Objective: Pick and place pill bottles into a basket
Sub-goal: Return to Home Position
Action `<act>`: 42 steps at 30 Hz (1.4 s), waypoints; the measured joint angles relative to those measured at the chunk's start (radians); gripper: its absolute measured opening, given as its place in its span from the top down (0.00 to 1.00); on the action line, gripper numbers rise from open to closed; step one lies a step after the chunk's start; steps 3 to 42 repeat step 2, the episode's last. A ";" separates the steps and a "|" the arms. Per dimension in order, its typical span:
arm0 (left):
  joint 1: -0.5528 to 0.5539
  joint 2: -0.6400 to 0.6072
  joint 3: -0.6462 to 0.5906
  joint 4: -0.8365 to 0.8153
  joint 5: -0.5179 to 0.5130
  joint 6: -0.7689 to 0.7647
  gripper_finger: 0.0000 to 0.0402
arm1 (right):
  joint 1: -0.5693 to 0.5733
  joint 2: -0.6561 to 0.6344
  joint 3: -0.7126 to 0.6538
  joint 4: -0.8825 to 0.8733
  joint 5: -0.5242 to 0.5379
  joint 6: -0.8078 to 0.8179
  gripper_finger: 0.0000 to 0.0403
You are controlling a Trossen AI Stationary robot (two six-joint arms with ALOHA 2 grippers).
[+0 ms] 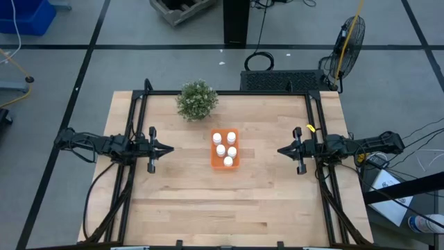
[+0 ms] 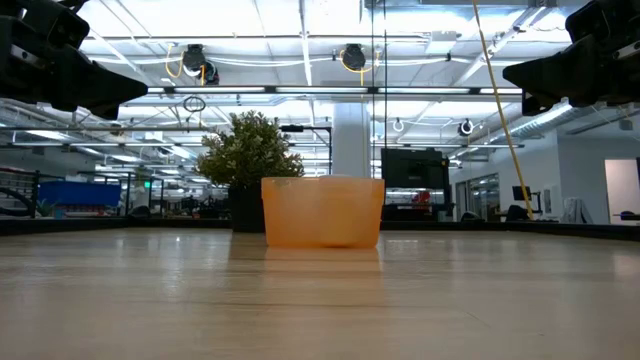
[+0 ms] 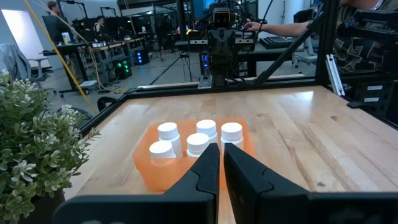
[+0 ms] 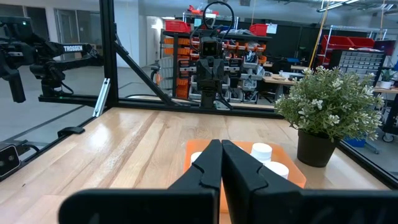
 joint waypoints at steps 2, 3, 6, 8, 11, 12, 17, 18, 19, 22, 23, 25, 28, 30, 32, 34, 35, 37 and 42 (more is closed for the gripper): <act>0.000 0.000 0.000 0.000 0.000 0.000 0.92 | 0.000 0.000 0.000 0.000 0.000 0.000 1.00; 0.000 0.000 0.000 0.000 0.000 0.000 0.92 | 0.000 0.000 0.000 0.000 0.000 0.000 1.00; 0.000 0.000 0.000 0.000 0.000 0.000 0.92 | 0.000 0.000 0.000 0.000 0.000 0.000 1.00; 0.000 0.000 0.000 0.000 0.000 0.000 0.92 | 0.000 0.000 0.000 0.000 0.000 0.000 1.00; 0.000 0.000 0.000 0.000 0.000 0.000 0.92 | 0.000 0.000 0.000 0.000 0.000 0.000 1.00; 0.000 0.000 0.000 0.000 0.000 0.000 0.92 | 0.000 0.000 0.000 0.000 0.000 0.000 1.00; 0.000 0.000 0.000 0.000 0.000 0.000 0.92 | 0.000 0.000 0.000 0.000 0.000 0.000 1.00; 0.000 0.000 0.000 0.000 0.000 0.000 0.92 | 0.000 0.000 0.000 0.000 0.000 0.000 1.00; 0.000 0.000 0.000 0.000 0.000 0.000 0.92 | 0.000 0.000 0.000 0.000 0.000 0.000 1.00; 0.000 0.000 0.000 0.000 0.000 0.000 0.92 | 0.000 0.000 0.000 0.000 0.000 0.000 1.00; 0.000 0.000 0.000 0.000 0.000 0.000 0.92 | 0.000 0.000 0.000 0.000 0.000 0.000 1.00; 0.000 0.000 0.000 0.000 0.000 0.000 0.92 | 0.000 0.000 0.000 0.000 0.000 0.000 1.00; 0.000 0.000 0.000 0.000 0.000 0.000 0.92 | 0.000 0.000 0.000 0.000 0.000 0.000 1.00; 0.000 0.000 0.000 0.000 0.000 0.000 0.92 | 0.000 0.000 0.000 0.000 0.000 0.000 1.00; 0.000 0.000 0.000 0.000 0.000 0.000 0.92 | 0.000 0.000 0.000 0.000 0.000 0.000 1.00; 0.000 0.000 0.000 0.000 0.000 0.000 0.92 | 0.000 0.000 0.000 0.000 0.000 0.000 1.00; 0.000 0.000 0.000 0.000 0.000 0.000 0.92 | 0.000 0.000 0.000 0.000 0.000 0.000 1.00; 0.000 0.000 0.000 0.000 0.000 0.000 0.92 | 0.000 0.000 0.000 0.000 0.000 0.000 1.00; 0.000 0.000 0.000 0.000 0.000 0.000 0.92 | 0.000 0.000 0.000 0.000 0.000 0.000 1.00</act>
